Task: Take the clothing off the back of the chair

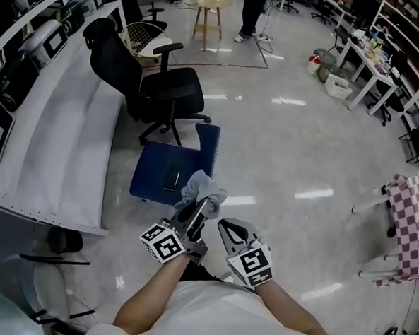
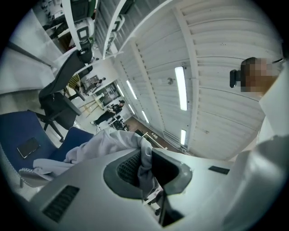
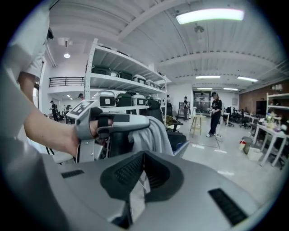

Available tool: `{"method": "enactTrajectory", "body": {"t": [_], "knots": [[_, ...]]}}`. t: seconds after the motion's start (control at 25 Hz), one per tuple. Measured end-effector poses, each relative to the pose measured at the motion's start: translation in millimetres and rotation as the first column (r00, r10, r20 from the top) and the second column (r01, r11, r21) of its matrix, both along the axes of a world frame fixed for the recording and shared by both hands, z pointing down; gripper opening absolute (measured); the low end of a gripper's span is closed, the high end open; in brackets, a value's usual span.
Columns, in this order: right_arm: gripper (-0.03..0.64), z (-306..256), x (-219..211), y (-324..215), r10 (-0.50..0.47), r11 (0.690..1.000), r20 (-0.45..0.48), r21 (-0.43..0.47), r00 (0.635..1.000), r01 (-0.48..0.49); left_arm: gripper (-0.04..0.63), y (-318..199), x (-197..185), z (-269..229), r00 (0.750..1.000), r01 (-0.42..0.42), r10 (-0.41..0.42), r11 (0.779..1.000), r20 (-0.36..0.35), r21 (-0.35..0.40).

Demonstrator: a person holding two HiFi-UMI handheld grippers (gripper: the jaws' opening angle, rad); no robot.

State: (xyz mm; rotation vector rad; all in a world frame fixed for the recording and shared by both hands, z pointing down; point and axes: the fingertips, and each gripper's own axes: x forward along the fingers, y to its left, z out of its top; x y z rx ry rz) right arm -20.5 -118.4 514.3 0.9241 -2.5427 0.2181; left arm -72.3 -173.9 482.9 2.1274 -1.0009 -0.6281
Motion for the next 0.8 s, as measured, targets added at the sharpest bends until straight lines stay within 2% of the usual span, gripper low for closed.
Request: {"method": "enactTrajectory", "body": {"t": [0.2,0.4,0.56,0.8], "knots": [[0.017,-0.5,44.9,50.7,-0.018,1.0,0.022,0.005,1.0,0.017,0.049,61.0,38.0,-4.3,0.999,0.041,-0.041,0.999,-0.014,0.004],[0.017,4.8,75.9,81.8,-0.016,1.0,0.043,-0.002,0.999,0.016,0.049,107.7,58.2,-5.4,0.997,0.08,-0.08,0.997,0.002,0.013],[0.017,2.3,78.1,98.1,-0.028,0.999,0.065,-0.013,0.997,0.029,0.05,137.1,65.4,-11.5,0.993,0.095,-0.096,0.995,0.065,0.019],[0.017,-4.9,56.2,120.5,-0.063,0.998,0.097,-0.015,0.993,0.064,0.049,160.6,55.4,-17.3,0.987,0.098,-0.101,0.995,0.129,0.026]]}}
